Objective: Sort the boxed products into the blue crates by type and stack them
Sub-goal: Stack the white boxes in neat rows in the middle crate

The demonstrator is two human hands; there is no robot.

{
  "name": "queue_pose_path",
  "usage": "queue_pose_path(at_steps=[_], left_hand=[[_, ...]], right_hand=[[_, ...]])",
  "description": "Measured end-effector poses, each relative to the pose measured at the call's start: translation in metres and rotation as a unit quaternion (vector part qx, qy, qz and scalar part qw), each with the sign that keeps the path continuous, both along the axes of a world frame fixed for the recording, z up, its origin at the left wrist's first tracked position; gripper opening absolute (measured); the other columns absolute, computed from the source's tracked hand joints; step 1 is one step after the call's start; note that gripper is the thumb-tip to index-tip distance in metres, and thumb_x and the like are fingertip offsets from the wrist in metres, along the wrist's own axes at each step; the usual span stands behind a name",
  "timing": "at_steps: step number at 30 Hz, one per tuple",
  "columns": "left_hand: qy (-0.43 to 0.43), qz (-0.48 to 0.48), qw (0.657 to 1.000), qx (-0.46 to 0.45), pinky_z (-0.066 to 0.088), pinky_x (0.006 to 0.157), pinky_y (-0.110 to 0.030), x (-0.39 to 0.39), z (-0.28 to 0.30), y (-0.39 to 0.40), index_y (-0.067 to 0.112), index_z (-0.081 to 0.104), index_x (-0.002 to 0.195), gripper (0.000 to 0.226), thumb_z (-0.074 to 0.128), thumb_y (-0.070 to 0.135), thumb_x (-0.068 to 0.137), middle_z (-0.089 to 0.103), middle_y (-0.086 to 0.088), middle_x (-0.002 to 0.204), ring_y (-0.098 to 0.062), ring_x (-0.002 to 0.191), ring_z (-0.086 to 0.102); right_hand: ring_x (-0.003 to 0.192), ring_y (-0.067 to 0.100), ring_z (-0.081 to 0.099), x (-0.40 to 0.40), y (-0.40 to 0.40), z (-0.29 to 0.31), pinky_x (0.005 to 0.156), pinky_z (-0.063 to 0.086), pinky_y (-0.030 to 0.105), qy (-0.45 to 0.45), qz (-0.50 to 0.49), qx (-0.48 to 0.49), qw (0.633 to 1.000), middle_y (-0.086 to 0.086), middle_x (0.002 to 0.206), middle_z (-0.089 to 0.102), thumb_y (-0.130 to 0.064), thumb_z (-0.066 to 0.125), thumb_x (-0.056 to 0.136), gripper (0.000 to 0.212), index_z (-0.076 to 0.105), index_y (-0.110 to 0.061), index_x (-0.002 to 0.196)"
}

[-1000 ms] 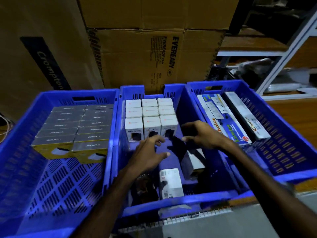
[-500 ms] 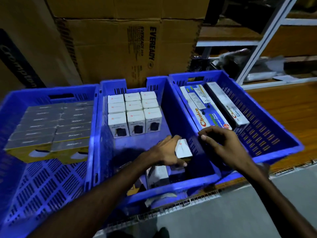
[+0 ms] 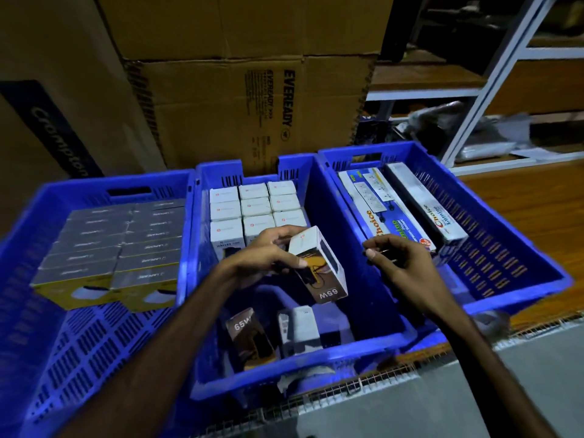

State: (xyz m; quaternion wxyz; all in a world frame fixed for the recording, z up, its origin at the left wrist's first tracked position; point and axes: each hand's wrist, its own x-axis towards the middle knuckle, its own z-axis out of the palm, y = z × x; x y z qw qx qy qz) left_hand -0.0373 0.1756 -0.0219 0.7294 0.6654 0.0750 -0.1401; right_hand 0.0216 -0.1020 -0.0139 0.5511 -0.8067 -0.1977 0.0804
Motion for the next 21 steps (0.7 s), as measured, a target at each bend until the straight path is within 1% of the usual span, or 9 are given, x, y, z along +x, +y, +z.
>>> queue_pose_path(at_steps=[2, 4, 6, 9, 11, 13, 16, 18, 21], left_hand=[[0.002, -0.010, 0.999, -0.031, 0.047, 0.062, -0.025, -0.003, 0.004, 0.004, 0.017, 0.062, 0.131, 0.065, 0.075, -0.008, 0.073, 0.073, 0.000, 0.116, -0.017, 0.097, 0.068], [-0.002, 0.001, 0.998, -0.067, 0.053, 0.064, -0.023, -0.006, 0.004, 0.009, 0.015, 0.060, 0.132, 0.071, 0.072, -0.006, 0.066, 0.071, -0.002, 0.117, -0.015, 0.098, 0.067], [-0.018, 0.029, 0.993, -0.115, 0.060, 0.078, -0.030, -0.007, 0.000, 0.015, 0.010, 0.055, 0.137, 0.082, 0.072, -0.013, 0.060, 0.065, -0.012, 0.127, -0.024, 0.113, 0.064], [-0.064, 0.078, 0.976, -0.191, 0.057, 0.093, -0.043, -0.009, -0.006, 0.021, 0.009, 0.052, 0.137, 0.093, 0.071, -0.022, 0.051, 0.058, -0.024, 0.139, -0.033, 0.121, 0.061], [-0.082, 0.117, 0.961, -0.239, 0.062, 0.084, -0.039, -0.013, -0.006, 0.020, 0.012, 0.053, 0.130, 0.091, 0.058, -0.031, 0.050, 0.057, -0.022, 0.141, -0.033, 0.120, 0.062], [-0.100, 0.152, 0.947, -0.264, 0.062, 0.080, -0.037, -0.017, -0.005, 0.015, 0.013, 0.053, 0.128, 0.092, 0.052, -0.034, 0.049, 0.057, -0.020, 0.143, -0.035, 0.126, 0.058], [-0.137, 0.192, 0.947, -0.218, 0.063, 0.072, -0.036, -0.023, -0.005, 0.007, 0.016, 0.052, 0.124, 0.093, 0.056, -0.032, 0.045, 0.060, -0.019, 0.138, -0.033, 0.125, 0.059], [-0.168, 0.215, 0.949, -0.155, 0.064, 0.074, -0.038, -0.026, -0.005, 0.003, 0.017, 0.049, 0.123, 0.092, 0.063, -0.028, 0.043, 0.059, -0.019, 0.139, -0.025, 0.118, 0.065], [-0.205, 0.236, 0.947, -0.070, 0.063, 0.074, -0.034, -0.031, -0.008, 0.005, 0.022, 0.045, 0.120, 0.093, 0.073, -0.023, 0.044, 0.059, -0.010, 0.133, -0.011, 0.108, 0.070]], right_hand=[[0.065, 0.003, 0.061, -0.001, 0.001, 0.001, 0.056, 0.045, 0.015, 0.000, 0.006, -0.009, 1.000, -0.003, 0.081, 0.073, -0.010, 0.069, 0.095, 0.011, 0.075, -0.020, 0.098], [0.076, 0.005, 0.067, -0.002, 0.003, 0.003, 0.063, 0.047, 0.013, -0.011, 0.020, -0.027, 0.999, -0.005, 0.091, 0.075, -0.013, 0.071, 0.094, 0.013, 0.074, -0.022, 0.103], [0.088, 0.009, 0.071, -0.002, 0.005, 0.006, 0.072, 0.051, 0.015, -0.025, 0.029, -0.043, 0.998, -0.007, 0.102, 0.076, -0.018, 0.073, 0.093, 0.020, 0.072, -0.028, 0.111], [0.095, 0.013, 0.072, -0.003, 0.012, 0.008, 0.082, 0.056, 0.026, -0.021, 0.007, -0.038, 0.999, -0.010, 0.112, 0.072, -0.029, 0.073, 0.093, 0.032, 0.066, -0.035, 0.123], [0.096, 0.018, 0.074, -0.007, 0.022, 0.013, 0.083, 0.059, 0.034, 0.012, 0.002, -0.017, 1.000, -0.009, 0.115, 0.071, -0.038, 0.070, 0.091, 0.041, 0.061, -0.034, 0.131], [0.096, 0.022, 0.075, -0.012, 0.033, 0.018, 0.078, 0.061, 0.033, 0.067, 0.010, 0.032, 0.997, -0.005, 0.113, 0.071, -0.044, 0.068, 0.086, 0.055, 0.057, -0.029, 0.137], [0.082, 0.015, 0.074, -0.017, 0.053, 0.027, 0.072, 0.062, 0.031, 0.134, 0.012, 0.100, 0.986, 0.002, 0.108, 0.071, -0.035, 0.066, 0.092, 0.047, 0.058, -0.021, 0.136], [0.076, 0.010, 0.072, -0.016, 0.063, 0.030, 0.069, 0.061, 0.031, 0.162, 0.004, 0.129, 0.978, 0.003, 0.107, 0.072, -0.027, 0.065, 0.097, 0.035, 0.062, -0.017, 0.131], [0.085, 0.021, 0.075, -0.009, 0.073, 0.029, 0.070, 0.059, 0.034, 0.197, 0.010, 0.161, 0.967, 0.005, 0.115, 0.076, -0.026, 0.066, 0.097, 0.029, 0.068, -0.016, 0.124]])
